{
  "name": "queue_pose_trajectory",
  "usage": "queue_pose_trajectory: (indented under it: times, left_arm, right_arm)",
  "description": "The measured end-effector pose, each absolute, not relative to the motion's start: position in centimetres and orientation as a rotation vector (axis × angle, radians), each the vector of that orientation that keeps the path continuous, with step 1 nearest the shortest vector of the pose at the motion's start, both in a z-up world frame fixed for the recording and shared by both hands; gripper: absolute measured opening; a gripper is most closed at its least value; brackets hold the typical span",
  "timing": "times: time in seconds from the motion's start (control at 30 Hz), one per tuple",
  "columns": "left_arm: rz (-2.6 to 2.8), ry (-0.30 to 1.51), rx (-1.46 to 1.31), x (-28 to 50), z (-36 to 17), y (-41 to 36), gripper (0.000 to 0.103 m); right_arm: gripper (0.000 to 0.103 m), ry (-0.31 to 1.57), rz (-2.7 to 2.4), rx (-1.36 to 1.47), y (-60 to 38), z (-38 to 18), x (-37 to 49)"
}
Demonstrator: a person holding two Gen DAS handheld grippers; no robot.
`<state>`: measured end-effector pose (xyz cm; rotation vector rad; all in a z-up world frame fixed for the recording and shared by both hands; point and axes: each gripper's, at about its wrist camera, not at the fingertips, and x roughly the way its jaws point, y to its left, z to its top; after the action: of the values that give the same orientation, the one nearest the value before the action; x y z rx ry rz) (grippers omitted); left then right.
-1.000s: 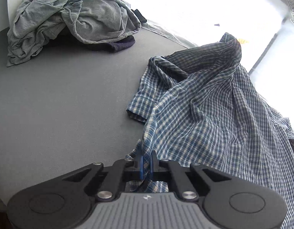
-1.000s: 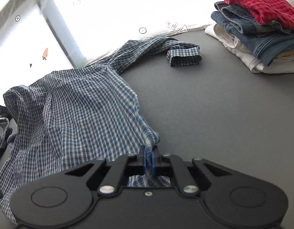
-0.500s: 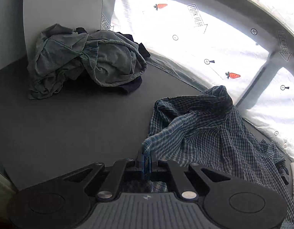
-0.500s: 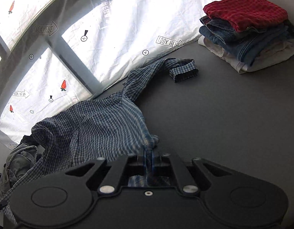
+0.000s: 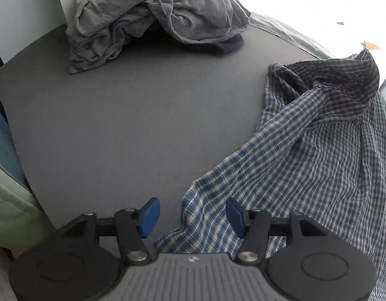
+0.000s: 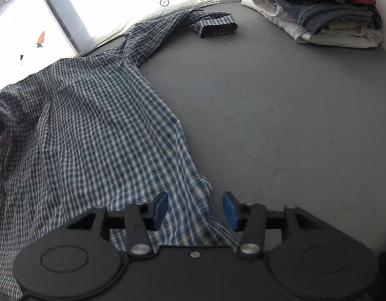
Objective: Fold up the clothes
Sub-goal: 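Lower the shirt flat onto the table and open both tools, then grasp the shirt cuff with the right tool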
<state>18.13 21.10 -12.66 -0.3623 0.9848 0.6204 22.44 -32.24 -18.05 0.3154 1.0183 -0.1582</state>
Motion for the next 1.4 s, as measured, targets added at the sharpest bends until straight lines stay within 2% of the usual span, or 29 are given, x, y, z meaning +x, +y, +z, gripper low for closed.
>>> queue_pose_trajectory:
  times: [0.03, 0.1, 0.17, 0.23, 0.3, 0.4, 0.53, 0.73, 0.93, 1.23, 1.33, 1.4]
  left_arm:
    - [0.636, 0.968, -0.356, 18.1, -12.2, 21.2, 0.068]
    - [0.667, 0.935, -0.344, 18.0, -11.1, 21.5, 0.073]
    - [0.701, 0.895, -0.336, 18.5, -10.3, 21.8, 0.076]
    - [0.698, 0.864, -0.326, 19.0, -9.5, 21.8, 0.081]
    - [0.671, 0.834, -0.312, 19.2, -8.7, 21.2, 0.089]
    - [0.604, 0.824, -0.308, 20.2, -8.2, 19.2, 0.094]
    - [0.478, 0.904, -0.373, 22.4, -9.5, 15.8, 0.095]
    - [0.302, 1.106, -0.445, 26.4, -13.1, 9.9, 0.095]
    - [0.168, 1.342, -0.293, 31.2, -16.9, 4.4, 0.095]
    - [0.172, 1.312, -0.235, 38.5, -17.8, 2.4, 0.095]
    - [0.214, 1.335, -0.255, 40.9, -18.8, 2.4, 0.095]
    - [0.246, 1.342, -0.260, 42.3, -19.4, 2.4, 0.095]
  right_arm:
    - [0.054, 1.016, -0.164, 0.305, -32.1, -17.9, 22.5]
    - [0.072, 1.007, -0.174, 0.284, -32.0, -17.7, 22.5]
    - [0.086, 0.996, -0.179, 0.262, -32.0, -17.5, 22.4]
    - [0.091, 0.984, -0.178, 0.247, -32.0, -17.5, 22.4]
    - [0.102, 0.970, -0.176, 0.246, -32.3, -17.7, 22.4]
    - [0.102, 0.947, -0.161, 0.260, -32.7, -17.8, 22.5]
    - [0.103, 0.926, -0.155, 0.297, -33.5, -17.8, 23.3]
    - [0.103, 0.911, -0.144, 0.377, -35.0, -18.2, 24.8]
    - [0.103, 0.906, -0.167, 0.463, -37.2, -18.8, 27.1]
    - [0.101, 0.831, -0.232, 0.500, -41.9, -18.8, 35.8]
    - [0.085, 0.804, -0.243, 0.517, -43.6, -18.8, 39.1]
    - [0.069, 0.790, -0.233, 0.528, -44.8, -18.9, 41.6]
